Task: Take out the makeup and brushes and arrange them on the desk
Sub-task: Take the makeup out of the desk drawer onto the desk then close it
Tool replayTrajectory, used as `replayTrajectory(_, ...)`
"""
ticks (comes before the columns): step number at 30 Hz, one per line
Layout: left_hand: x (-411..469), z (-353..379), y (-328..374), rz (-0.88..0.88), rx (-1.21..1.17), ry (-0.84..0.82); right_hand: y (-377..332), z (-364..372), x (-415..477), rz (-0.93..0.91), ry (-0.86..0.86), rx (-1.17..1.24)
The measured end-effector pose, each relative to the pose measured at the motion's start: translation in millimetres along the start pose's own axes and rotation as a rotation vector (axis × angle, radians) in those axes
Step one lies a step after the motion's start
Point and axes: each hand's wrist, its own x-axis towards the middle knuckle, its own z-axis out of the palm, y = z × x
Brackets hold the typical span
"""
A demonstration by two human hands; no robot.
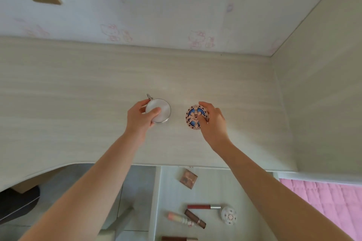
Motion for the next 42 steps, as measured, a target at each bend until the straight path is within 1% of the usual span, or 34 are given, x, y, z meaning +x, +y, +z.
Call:
replayTrajectory(4, 35.4, 6.0, 11.1, 0.036, 0.07, 0.004, -5.8, 7.6, 35.5, 0.021, -0.022, -0.023)
replayTrajectory(9, 59.2, 13.5, 14.7, 0.081, 0.223, -0.022, -4.4, 20.0, 66.3, 0.045, -0.05, -0.008)
replayTrajectory(12, 66.5, 15.2, 14.6, 0.094, 0.302, -0.028, -1.6, 23.7, 75.7, 0.046, -0.076, 0.015)
replayTrajectory(18, 74.7, 11.3, 13.5, 0.044, 0.426, -0.083, 0.7, 28.2, 82.2, 0.012, -0.117, -0.015)
replayTrajectory(21, 76.5, 9.8, 12.2, 0.087, 0.51, -0.094, 1.8, 29.3, 81.3, -0.015, -0.127, -0.039)
replayTrajectory(23, 77.2, 9.1, 13.0, 0.138, 0.593, -0.112, 4.4, 31.3, 78.5, -0.054, -0.147, -0.102)
replayTrajectory(27, 76.2, 12.7, 14.3, 0.223, 0.715, -0.124, 12.3, 33.1, 74.9, -0.141, -0.168, -0.315)
replayTrajectory(30, 76.7, 17.2, 12.5, 0.274, 0.808, -0.11, 15.5, 32.0, 73.2, -0.18, -0.176, -0.384)
replayTrajectory(34, 77.3, 18.7, 6.5, 0.281, 0.878, -0.106, 19.8, 30.4, 72.0, -0.235, -0.151, -0.574)
replayTrajectory(37, 77.3, 17.9, 3.6, 0.268, 0.908, -0.085, 23.2, 29.4, 68.7, -0.285, -0.12, -0.644)
replayTrajectory(39, 71.9, 18.6, 0.4, 0.325, 0.894, -0.047, 26.0, 30.7, 64.7, -0.316, -0.101, -0.662)
replayTrajectory(42, 54.5, 21.9, -11.0, 0.501, 0.887, -0.018, 28.1, 34.0, 56.7, -0.374, -0.08, -0.661)
